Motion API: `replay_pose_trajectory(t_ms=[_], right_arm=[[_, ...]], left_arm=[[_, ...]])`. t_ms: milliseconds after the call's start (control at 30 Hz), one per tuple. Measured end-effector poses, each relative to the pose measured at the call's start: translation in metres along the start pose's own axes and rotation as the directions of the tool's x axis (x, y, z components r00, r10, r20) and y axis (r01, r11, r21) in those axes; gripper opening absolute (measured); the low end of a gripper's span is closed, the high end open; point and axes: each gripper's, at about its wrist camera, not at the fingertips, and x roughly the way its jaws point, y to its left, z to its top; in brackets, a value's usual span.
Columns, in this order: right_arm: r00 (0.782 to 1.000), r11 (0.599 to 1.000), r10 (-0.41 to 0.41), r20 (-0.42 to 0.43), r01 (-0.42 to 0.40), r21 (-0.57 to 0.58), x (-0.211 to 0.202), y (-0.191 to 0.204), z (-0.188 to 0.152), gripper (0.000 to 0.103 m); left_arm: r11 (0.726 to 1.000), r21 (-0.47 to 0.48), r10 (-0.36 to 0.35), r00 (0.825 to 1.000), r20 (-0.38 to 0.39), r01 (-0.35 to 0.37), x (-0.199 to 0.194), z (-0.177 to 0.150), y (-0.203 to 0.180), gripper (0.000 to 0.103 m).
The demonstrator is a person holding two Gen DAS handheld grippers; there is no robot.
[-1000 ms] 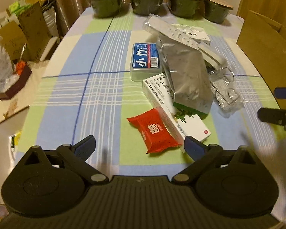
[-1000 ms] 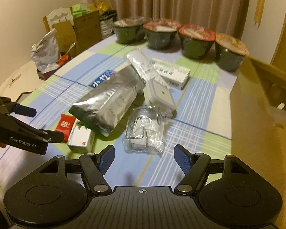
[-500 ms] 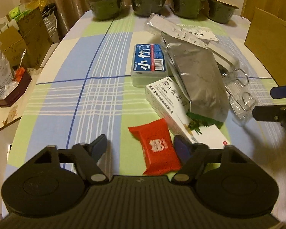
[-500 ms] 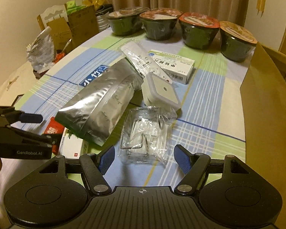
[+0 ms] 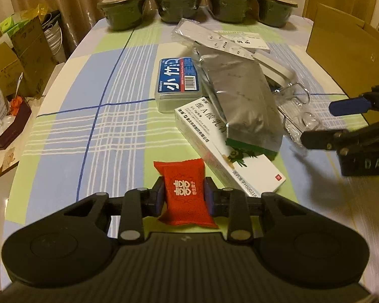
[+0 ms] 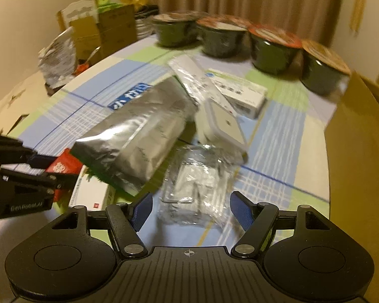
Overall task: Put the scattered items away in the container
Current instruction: 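Grasp the red snack packet with the left gripper while the right gripper grasps the clear tray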
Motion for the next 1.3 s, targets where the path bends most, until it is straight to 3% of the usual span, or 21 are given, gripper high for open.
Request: replay_pose_trajectory(t_ms=[33, 100, 467, 567, 700, 1033, 1300], right_arm=[[1.000, 1.000, 0.002, 0.001, -0.002, -0.011, 0.001, 0.003, 0.000, 0.075], [1.000, 0.999, 0.004, -0.008, -0.004, -0.035, 0.006, 0.008, -0.001, 0.052], [1.000, 0.998, -0.022, -0.016, 0.021, -0.054, 0.022, 0.010, -0.002, 0.051], [1.000, 0.998, -0.020, -0.022, 0.019, -0.055, 0.023, 0.010, -0.002, 0.040], [0.999, 0.999, -0.035, -0.026, 0.034, -0.042, 0.021, 0.011, -0.002, 0.034], [1.000, 0.999, -0.014, -0.011, 0.014, 0.048, -0.004, 0.001, -0.005, 0.033], [1.000, 0.996, -0.026, 0.017, 0.025, 0.084, -0.034, 0.001, -0.015, 0.033]], left_arm=[[1.000, -0.004, -0.003, 1.000, 0.000, 0.003, 0.000, 0.000, 0.001, 0.027], [1.000, -0.006, -0.007, 1.000, 0.002, 0.007, 0.000, 0.000, 0.001, 0.027], [1.000, -0.029, -0.008, 1.000, 0.016, 0.009, 0.002, -0.002, 0.009, 0.037], [1.000, -0.018, -0.004, 1.000, 0.012, 0.004, 0.002, -0.001, 0.008, 0.038], [1.000, -0.006, -0.010, 1.000, 0.001, 0.010, 0.001, 0.000, 0.004, 0.026], [1.000, 0.025, -0.012, 1.000, 0.002, 0.012, -0.007, -0.002, -0.003, 0.024], [1.000, -0.011, 0.019, 0.999, 0.035, -0.018, -0.025, 0.002, 0.004, 0.023]])
